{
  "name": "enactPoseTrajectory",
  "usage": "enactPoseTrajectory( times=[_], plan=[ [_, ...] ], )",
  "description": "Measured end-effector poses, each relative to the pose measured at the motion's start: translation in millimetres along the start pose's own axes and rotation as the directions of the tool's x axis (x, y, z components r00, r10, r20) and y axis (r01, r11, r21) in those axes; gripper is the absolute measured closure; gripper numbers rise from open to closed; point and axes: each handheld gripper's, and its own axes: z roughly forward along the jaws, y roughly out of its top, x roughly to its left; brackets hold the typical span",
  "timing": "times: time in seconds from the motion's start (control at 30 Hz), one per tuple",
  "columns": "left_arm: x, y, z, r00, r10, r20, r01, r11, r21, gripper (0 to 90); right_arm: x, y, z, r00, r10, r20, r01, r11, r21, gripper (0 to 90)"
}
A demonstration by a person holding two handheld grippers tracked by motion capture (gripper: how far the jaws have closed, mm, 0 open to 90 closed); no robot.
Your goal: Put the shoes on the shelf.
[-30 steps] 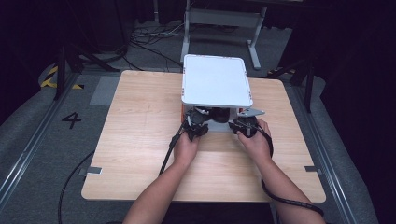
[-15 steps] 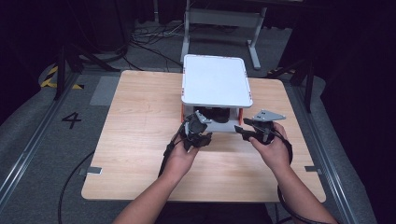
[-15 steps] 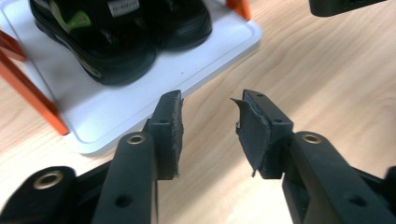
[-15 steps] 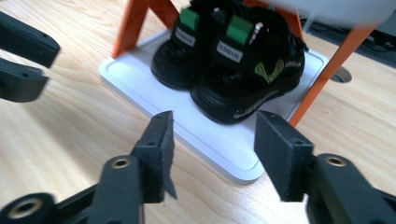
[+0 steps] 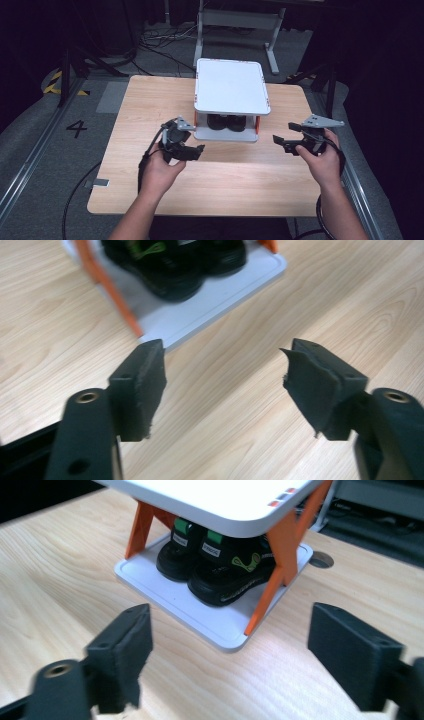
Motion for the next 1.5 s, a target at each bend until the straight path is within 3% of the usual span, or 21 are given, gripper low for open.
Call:
enactPoseTrajectory(
  times=[0.03,0.1,0.13,0.23,0.37,0.47,0.53,0.6,0.67,0.7,0.73,0.77,0.8,0.87,0.9,1.03,1.17,1.23,1.33,1.5],
  plan=[
    [0.0,0.0,0.0,1.0,0.0,0.0,0.0,1.0,0.0,22.5,0.0,0.0,0.0,1.0,0.0,0.0,0.0,1.0,0.0,16.8],
    [17.7,-9.6,-11.4,0.9996,-0.025,0.01,0.025,0.9997,0.0,20.6,-8.0,-2.0,-11.5,0.9986,-0.037,-0.037,0.039,0.998,0.042,15.3],
    [17.7,-9.6,-11.4,0.9996,-0.025,0.01,0.025,0.9997,0.0,19.4,-10.4,-3.1,-14.7,0.9976,-0.052,-0.046,0.055,0.997,0.058,15.3],
    [33.7,-20.3,-18.9,0.9991,-0.039,0.016,0.039,0.9989,-0.027,14.7,-15.1,-6.5,-20.0,0.9974,-0.059,-0.04,0.062,0.996,0.068,15.4],
    [53.0,-33.8,-27.9,0.994,-0.043,-0.1,0.033,0.9938,-0.106,2.7,-24.7,-12.6,-25.5,0.9987,-0.05,0.001,0.05,0.997,0.056,15.4],
    [68.7,-45.3,-30.6,0.9866,-0.085,-0.139,0.074,0.9934,-0.088,3.3,-35.7,-20.4,-29.1,0.996,-0.05,0.074,0.044,0.996,0.074,15.4],
    [74.5,-52.1,-30.9,0.9829,-0.077,-0.167,0.066,0.9952,-0.073,9.3,-44.9,-27.6,-30.4,0.993,-0.062,0.101,0.051,0.993,0.11,15.4],
    [82.2,-60.6,-26.4,0.9818,-0.078,-0.173,0.075,0.9969,-0.023,12.8,-54.0,-34.8,-28.1,0.9932,-0.045,0.108,0.031,0.992,0.124,15.5],
    [88.5,-67.8,-19.2,0.9741,-0.101,-0.202,0.109,0.9936,0.029,11.6,-60.9,-41.1,-23.5,0.991,-0.046,0.126,0.029,0.99,0.135,15.5],
    [92.4,-72.7,-14.5,0.9625,-0.129,-0.239,0.15,0.9862,0.071,12.1,-63.5,-44.0,-20.2,0.9882,-0.057,0.142,0.036,0.989,0.146,15.5],
    [95.3,-74.7,-10.2,0.9367,-0.157,-0.313,0.2,0.974,0.108,14.3,-66.3,-47.6,-16.4,0.985,-0.087,0.149,0.06,0.983,0.175,15.5],
    [96.9,-76.6,-7.6,0.9259,-0.163,-0.341,0.211,0.9714,0.109,14.5,-68.3,-50.8,-13.0,0.9828,-0.108,0.15,0.078,0.977,0.196,15.5],
    [98.1,-79.8,-4.7,0.9269,-0.167,-0.336,0.209,0.9736,0.092,14.3,-69.6,-53.5,-10.5,0.9832,-0.114,0.143,0.083,0.975,0.208,15.5],
    [101.2,-86.4,-0.9,0.9357,-0.187,-0.299,0.221,0.9718,0.082,14.3,-73.4,-60.6,-4.2,0.9897,-0.104,0.099,0.081,0.974,0.211,15.4],
    [102.6,-88.7,-0.4,0.9413,-0.174,-0.289,0.204,0.9759,0.077,13.6,-75.9,-65.1,0.8,0.9931,-0.087,0.079,0.069,0.977,0.204,15.5],
    [108.3,-97.2,1.1,0.9527,-0.188,-0.239,0.207,0.9767,0.057,12.0,-82.8,-76.7,16.7,0.9924,-0.053,0.111,0.032,0.982,0.184,15.5],
    [113.3,-106.4,5.1,0.9541,-0.196,-0.226,0.214,0.9753,0.056,10.4,-88.5,-91.6,33.2,0.9939,-0.014,0.109,-0.007,0.982,0.19,15.5],
    [114.7,-111.4,8.5,0.9565,-0.178,-0.231,0.193,0.9804,0.041,9.1,-91.2,-98.9,39.4,0.9939,0.007,0.11,-0.028,0.983,0.182,15.5],
    [117.6,-117.0,16.8,0.9519,-0.189,-0.241,0.2,0.9795,0.023,6.9,-95.5,-108.6,44.8,0.9905,0.018,0.137,-0.042,0.985,0.17,15.5],
    [121.5,-122.2,23.8,0.9589,-0.181,-0.219,0.185,0.9828,-0.004,4.6,-100.6,-117.6,50.0,0.984,0.028,0.176,-0.059,0.983,0.172,15.6]
  ],
)
